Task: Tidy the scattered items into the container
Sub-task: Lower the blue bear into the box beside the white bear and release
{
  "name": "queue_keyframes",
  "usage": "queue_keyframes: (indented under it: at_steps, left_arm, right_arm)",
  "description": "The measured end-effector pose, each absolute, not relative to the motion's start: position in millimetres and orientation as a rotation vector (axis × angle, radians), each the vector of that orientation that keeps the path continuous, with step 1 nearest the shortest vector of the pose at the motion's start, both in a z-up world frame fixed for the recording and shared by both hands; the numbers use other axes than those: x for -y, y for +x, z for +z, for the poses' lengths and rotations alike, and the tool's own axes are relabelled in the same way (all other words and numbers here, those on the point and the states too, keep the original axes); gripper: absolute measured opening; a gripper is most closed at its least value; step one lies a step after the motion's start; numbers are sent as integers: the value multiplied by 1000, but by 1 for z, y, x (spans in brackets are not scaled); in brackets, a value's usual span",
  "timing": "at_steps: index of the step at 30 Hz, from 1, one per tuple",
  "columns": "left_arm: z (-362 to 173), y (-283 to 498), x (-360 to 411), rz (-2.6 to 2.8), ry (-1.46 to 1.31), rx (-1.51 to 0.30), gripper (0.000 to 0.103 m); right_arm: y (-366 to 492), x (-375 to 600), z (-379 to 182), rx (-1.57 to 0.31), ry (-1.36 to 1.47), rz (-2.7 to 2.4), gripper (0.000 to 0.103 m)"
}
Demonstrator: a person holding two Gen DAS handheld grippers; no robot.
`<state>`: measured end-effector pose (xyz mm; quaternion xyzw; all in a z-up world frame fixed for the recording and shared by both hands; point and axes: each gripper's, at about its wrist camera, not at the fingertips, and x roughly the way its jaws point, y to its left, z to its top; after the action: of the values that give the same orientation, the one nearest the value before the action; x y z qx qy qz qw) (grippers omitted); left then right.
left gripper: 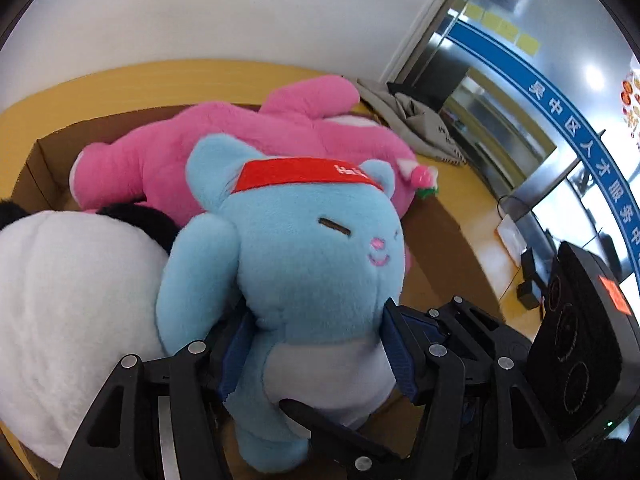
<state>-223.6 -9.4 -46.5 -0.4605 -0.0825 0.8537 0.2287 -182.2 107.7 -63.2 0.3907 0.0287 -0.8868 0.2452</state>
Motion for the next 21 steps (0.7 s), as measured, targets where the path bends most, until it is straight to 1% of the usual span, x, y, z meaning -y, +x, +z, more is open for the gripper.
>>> queue_keyframes:
  at_steps: [2,5,7,8,11,12,13,14,15,18,21]
  left_arm:
    - [-58,-224,7,2343,-1288,226,66]
    - [-59,-221,5,2345,-1302,249,70]
    - [-57,-216,2,2354,-1302,246,74]
    - [-54,-211,3,2368,-1295,251,74]
    - [-37,-192,6,2442,-1257,267,76]
    - [-26,-181,8,2492,-1222,264,82]
    - [-15,-170,12,2537,-1182,267,91]
    - [-2,-155,16,2585,-1128,277,95]
    - [10,-140,20,2622,-1083,282,101]
    - [41,-98,29,2709,-997,263,103]
    - [58,-63,34,2792,-990,191,103]
  right_arm:
    - [-185,-107,-70,-97,1113,-2408,83]
    - [-185,-109,-70,-82,1136,-2399,91]
    - [-182,-111,-69,-88,1138,-2410,95]
    - [-177,-112,-68,-91,1137,-2420,102]
    - [-147,-121,-57,-98,1094,-2479,102]
    - [-138,-124,-54,-95,1080,-2496,102]
    - [-131,-129,-49,-83,1068,-2513,102]
    - [-125,-134,-44,-66,1057,-2533,102]
    - [-119,-139,-40,-51,1047,-2552,102]
    - [-101,-150,-27,-35,1028,-2610,102]
    - [-88,-153,-20,-58,1020,-2649,103]
